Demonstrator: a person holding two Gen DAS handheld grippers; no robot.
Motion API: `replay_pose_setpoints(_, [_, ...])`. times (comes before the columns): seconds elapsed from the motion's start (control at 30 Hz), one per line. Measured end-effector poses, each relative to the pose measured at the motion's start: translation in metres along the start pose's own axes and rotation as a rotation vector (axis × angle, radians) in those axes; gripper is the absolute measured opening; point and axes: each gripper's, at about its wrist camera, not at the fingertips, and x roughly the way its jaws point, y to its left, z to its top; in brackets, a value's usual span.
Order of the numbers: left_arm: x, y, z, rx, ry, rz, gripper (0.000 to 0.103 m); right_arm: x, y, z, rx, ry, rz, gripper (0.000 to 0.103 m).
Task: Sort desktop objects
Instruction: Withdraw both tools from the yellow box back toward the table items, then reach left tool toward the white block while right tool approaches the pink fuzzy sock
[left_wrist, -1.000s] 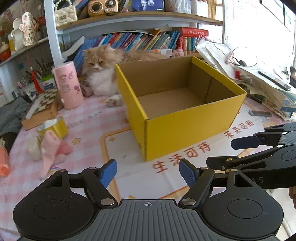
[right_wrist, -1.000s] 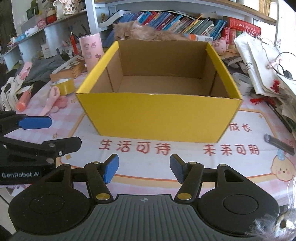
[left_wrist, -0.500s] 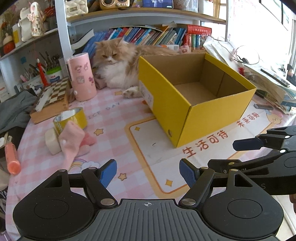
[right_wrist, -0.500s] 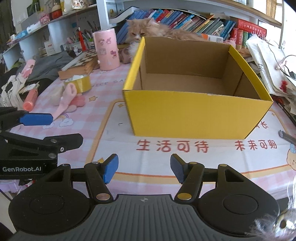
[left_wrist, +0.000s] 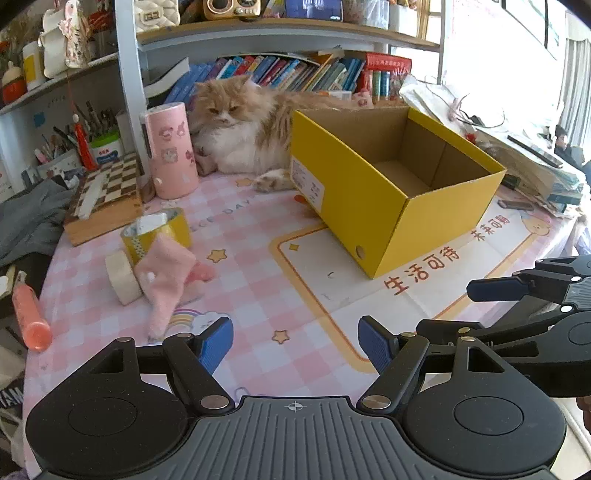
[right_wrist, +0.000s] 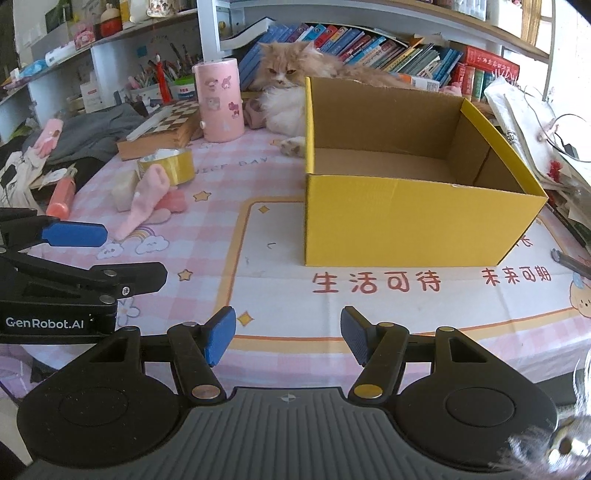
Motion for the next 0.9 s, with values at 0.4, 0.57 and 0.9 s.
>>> replay_pose_setpoints(0.4, [-0.03, 0.057, -0.026, -0.08, -0.034, 0.039, 0.077, 0.0, 0.06, -0.002, -0.038, -0.018, 0.007, 0.061])
replay_pose_setpoints(0.57, [-0.042, 0.082, -0.038, -0.168, -0.04, 0.072, 0.077, 0.002, 0.09, 0.001, -0.115, -0.009, 0.038, 0.061])
replay_pose_setpoints(0.9, [-0.04, 0.098, -0.042, -0.241, -0.045, 0.077, 0.077, 0.007, 0.109, 0.007, -0.181, 0.007, 0.04, 0.061])
